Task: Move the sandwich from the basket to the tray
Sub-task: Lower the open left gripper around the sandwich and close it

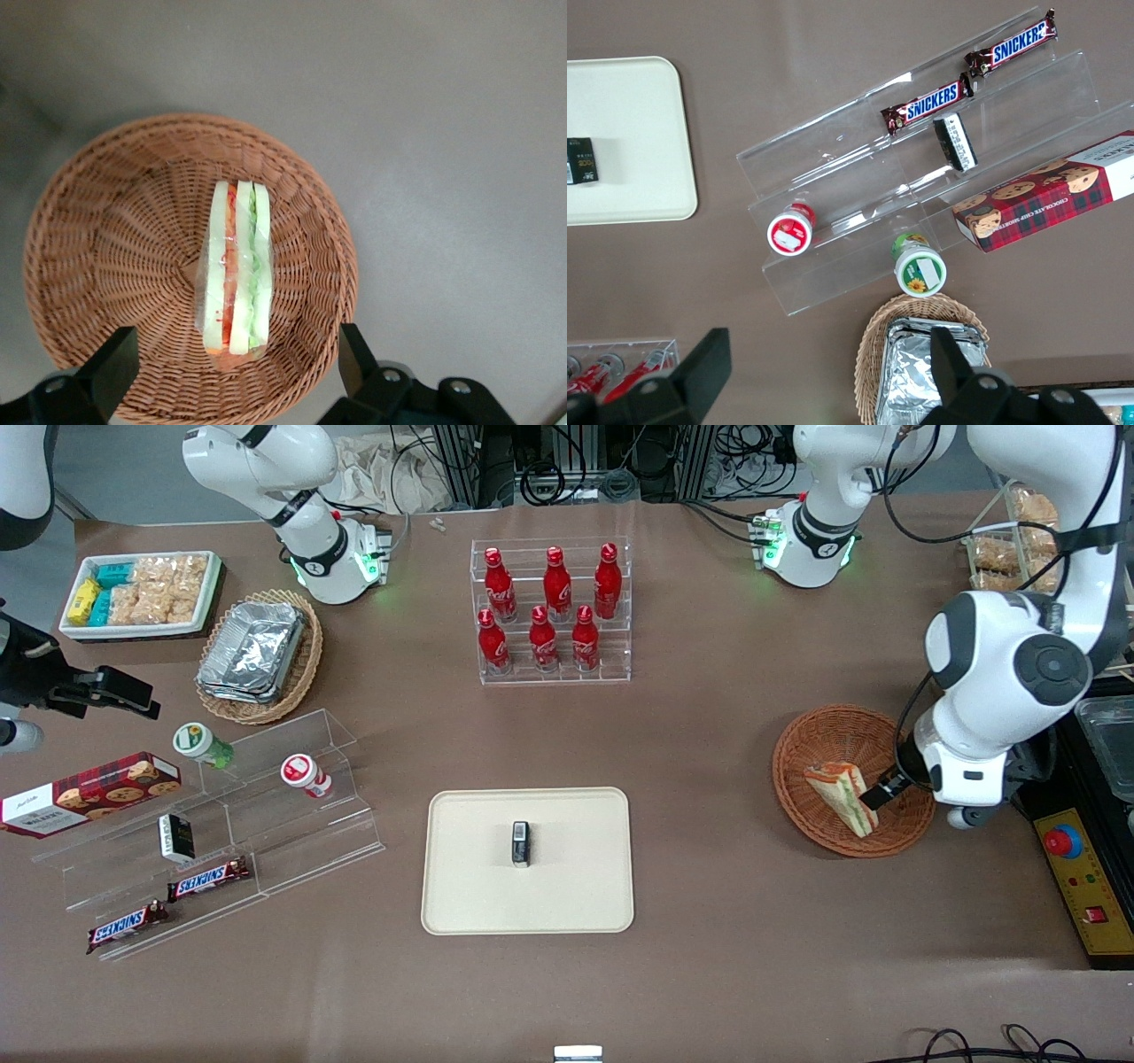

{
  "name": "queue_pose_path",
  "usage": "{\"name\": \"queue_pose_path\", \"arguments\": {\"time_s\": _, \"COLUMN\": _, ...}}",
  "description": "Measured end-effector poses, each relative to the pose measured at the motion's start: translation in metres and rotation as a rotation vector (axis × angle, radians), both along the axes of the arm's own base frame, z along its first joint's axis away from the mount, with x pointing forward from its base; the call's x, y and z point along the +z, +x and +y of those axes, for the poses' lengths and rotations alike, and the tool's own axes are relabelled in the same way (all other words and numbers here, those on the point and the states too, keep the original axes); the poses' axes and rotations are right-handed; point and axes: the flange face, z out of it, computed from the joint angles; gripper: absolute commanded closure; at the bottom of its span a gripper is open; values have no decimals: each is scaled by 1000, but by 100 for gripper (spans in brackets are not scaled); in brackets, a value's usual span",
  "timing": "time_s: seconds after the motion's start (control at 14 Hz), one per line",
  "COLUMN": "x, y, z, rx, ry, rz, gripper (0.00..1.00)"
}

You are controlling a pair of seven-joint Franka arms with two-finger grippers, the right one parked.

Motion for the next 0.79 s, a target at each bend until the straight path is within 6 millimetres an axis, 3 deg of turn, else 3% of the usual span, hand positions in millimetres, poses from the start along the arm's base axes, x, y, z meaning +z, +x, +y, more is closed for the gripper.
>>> {"name": "queue_pose_path", "arguments": {"time_s": 0.29, "x": -27, "y": -15, "z": -21, "rx": 26, "ry": -6, "rz": -7, "gripper": 0}}
{"name": "queue_pose_path", "arguments": {"time_s": 0.79, "x": -61, "y": -32, "z": -14, "rx": 36, "ry": -2, "rz": 21, "gripper": 0}}
